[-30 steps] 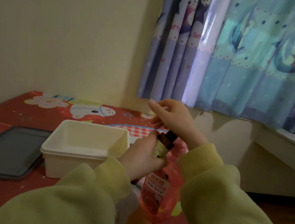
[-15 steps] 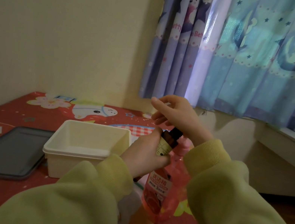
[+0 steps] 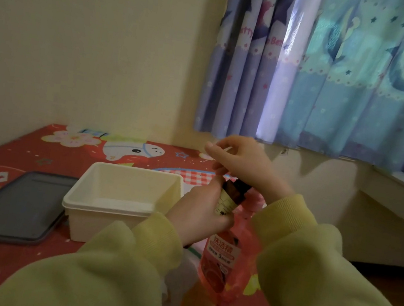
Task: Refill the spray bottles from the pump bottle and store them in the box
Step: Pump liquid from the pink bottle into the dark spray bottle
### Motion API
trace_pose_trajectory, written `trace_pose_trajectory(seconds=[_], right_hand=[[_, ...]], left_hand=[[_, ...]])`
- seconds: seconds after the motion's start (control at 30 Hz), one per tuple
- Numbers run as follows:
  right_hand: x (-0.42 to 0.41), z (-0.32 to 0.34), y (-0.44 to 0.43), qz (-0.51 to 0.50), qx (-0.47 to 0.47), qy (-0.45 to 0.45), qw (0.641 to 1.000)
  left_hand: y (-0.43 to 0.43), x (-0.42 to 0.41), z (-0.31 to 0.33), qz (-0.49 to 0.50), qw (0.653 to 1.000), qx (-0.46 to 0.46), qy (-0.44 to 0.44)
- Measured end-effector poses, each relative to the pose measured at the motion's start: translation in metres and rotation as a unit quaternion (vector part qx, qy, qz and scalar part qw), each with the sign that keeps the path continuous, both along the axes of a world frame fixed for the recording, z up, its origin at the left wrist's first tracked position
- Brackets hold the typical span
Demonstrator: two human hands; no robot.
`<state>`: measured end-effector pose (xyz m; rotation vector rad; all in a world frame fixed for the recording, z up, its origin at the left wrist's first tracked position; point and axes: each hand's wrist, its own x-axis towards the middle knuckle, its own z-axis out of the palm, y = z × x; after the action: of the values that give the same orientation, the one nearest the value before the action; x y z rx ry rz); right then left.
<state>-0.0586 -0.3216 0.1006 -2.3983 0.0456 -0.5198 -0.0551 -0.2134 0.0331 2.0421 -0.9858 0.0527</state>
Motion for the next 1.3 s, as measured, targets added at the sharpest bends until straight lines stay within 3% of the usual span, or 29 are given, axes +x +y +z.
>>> trace_pose_trajectory(seconds=[0.13, 0.37, 0.57, 0.7, 1.07, 1.3], right_hand=[[-0.002, 0.009, 0.000, 0.018, 0.065, -0.008, 0.998], [0.000, -0.009, -0.004, -0.004, 0.051, -0.040, 0.998], [0.000, -0.002, 0.000, 0.007, 0.011, 0.006, 1.000], [-0.004, 0.008, 0.000, 0.026, 0.057, -0.006, 0.998], [0.002, -0.010, -0.002, -0.009, 0.025, -0.029, 0.999], [-0.004, 0.005, 0.000, 0.016, 0.062, -0.041, 0.997]], left_hand=[[0.000, 0.001, 0.003, 0.008, 1.000, 0.000, -0.015], [-0.005, -0.001, -0.010, 0.012, 1.000, -0.008, 0.007], [0.001, -0.003, 0.000, 0.002, 1.000, 0.010, 0.013], [0.001, -0.004, 0.008, 0.001, 1.000, 0.008, -0.008], [-0.003, -0.003, -0.007, 0.012, 0.999, -0.012, 0.032], [-0.003, -0.002, 0.000, 0.008, 1.000, -0.020, 0.020]])
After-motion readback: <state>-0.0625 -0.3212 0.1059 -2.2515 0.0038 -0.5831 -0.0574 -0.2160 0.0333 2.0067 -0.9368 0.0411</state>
